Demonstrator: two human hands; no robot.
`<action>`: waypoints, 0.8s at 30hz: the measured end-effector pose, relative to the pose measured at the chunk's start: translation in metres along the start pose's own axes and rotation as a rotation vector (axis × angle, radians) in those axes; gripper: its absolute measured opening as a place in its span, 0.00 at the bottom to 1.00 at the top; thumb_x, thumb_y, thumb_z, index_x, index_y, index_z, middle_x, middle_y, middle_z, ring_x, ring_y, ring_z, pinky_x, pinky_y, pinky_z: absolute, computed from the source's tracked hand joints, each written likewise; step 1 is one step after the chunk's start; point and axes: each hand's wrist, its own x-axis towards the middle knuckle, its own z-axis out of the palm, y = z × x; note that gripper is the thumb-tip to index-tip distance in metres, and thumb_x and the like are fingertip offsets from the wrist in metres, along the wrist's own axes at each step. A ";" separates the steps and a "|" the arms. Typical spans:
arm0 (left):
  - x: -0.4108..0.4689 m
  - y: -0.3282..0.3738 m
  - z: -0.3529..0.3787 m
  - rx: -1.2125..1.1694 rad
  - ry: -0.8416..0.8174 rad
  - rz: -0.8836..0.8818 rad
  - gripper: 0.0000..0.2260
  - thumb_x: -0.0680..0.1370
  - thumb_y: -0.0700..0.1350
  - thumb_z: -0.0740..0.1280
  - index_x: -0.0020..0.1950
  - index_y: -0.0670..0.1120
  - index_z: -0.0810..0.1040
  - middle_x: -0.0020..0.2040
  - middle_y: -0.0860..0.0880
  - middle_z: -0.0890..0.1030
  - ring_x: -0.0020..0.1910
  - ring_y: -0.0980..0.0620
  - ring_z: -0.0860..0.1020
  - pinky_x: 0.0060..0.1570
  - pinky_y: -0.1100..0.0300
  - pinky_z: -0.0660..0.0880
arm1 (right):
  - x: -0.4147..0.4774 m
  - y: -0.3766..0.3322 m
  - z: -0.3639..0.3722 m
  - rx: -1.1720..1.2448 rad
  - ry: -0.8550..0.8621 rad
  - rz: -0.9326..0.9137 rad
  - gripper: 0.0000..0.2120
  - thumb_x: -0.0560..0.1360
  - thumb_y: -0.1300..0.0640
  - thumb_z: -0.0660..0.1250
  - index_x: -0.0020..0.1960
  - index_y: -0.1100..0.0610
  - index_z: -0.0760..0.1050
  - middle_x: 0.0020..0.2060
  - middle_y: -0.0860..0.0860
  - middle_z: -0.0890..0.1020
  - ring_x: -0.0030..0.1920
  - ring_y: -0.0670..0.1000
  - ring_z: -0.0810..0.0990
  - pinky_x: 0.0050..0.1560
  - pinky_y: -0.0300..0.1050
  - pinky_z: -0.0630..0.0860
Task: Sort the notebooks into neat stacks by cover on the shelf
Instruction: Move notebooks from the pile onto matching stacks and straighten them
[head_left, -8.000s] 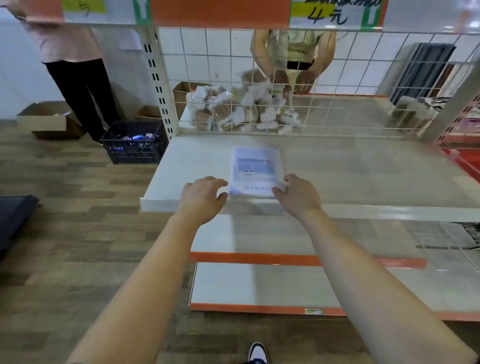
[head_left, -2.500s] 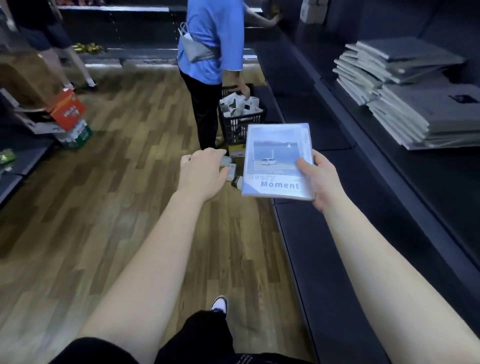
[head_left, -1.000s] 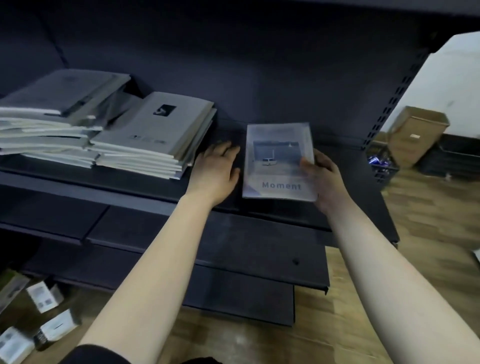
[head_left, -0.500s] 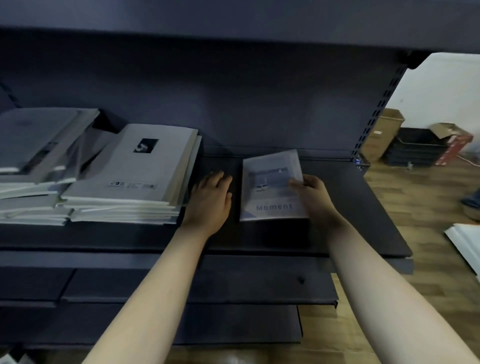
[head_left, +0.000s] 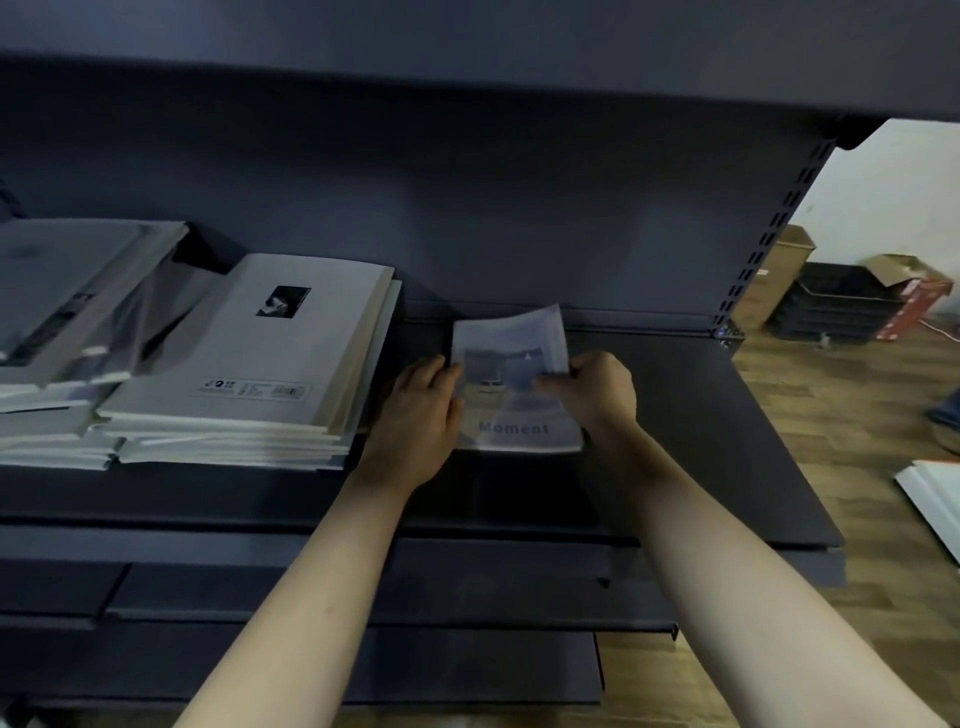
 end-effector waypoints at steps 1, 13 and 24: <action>0.000 0.000 0.000 0.002 -0.004 0.001 0.20 0.81 0.46 0.57 0.73 0.44 0.65 0.74 0.43 0.64 0.72 0.44 0.60 0.70 0.52 0.58 | 0.001 -0.001 0.000 -0.019 -0.007 -0.008 0.09 0.64 0.50 0.74 0.36 0.55 0.77 0.30 0.49 0.78 0.31 0.50 0.78 0.27 0.39 0.68; -0.026 0.003 0.002 -0.031 0.000 -0.009 0.21 0.81 0.48 0.56 0.75 0.51 0.60 0.76 0.49 0.59 0.74 0.48 0.57 0.69 0.54 0.60 | 0.005 -0.014 0.019 -0.065 0.023 -0.099 0.11 0.67 0.48 0.70 0.37 0.56 0.77 0.31 0.50 0.79 0.30 0.50 0.76 0.27 0.40 0.67; -0.033 0.004 0.004 -0.016 0.029 -0.010 0.20 0.81 0.48 0.58 0.73 0.49 0.65 0.74 0.48 0.63 0.73 0.48 0.59 0.68 0.54 0.62 | 0.014 -0.020 0.031 -0.147 0.005 -0.119 0.18 0.69 0.45 0.68 0.45 0.60 0.77 0.37 0.52 0.80 0.33 0.51 0.77 0.25 0.39 0.62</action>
